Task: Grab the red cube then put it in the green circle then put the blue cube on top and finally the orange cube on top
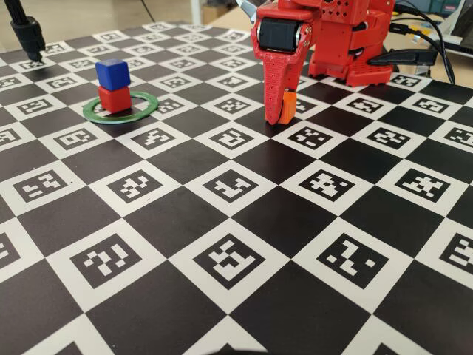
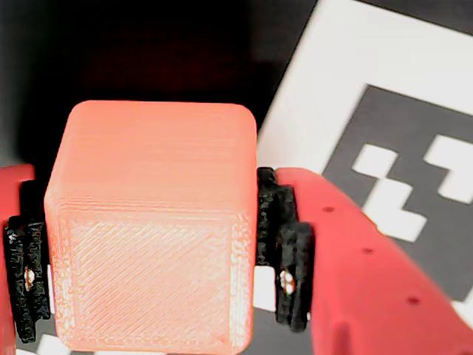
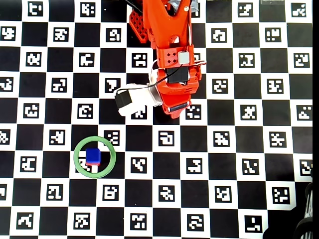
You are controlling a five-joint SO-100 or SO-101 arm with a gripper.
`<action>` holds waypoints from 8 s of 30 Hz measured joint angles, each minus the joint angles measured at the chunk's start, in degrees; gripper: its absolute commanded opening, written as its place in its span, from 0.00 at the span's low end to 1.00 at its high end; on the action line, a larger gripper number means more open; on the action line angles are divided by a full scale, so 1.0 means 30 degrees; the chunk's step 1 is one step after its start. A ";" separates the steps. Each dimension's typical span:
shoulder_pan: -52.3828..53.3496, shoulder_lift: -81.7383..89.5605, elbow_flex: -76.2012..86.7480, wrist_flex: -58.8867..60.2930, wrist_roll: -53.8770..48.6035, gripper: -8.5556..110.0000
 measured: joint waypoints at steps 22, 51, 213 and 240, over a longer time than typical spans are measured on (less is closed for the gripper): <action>0.3047 -0.0879 -0.9932 0.8994 -0.2695 0.17; 0.9229 -1.2217 -2.8916 1.4590 -0.5010 0.17; 0.4248 2.0068 1.0576 -0.2402 -1.3857 0.02; 0.3252 2.7773 1.3945 0.5273 -2.2998 0.02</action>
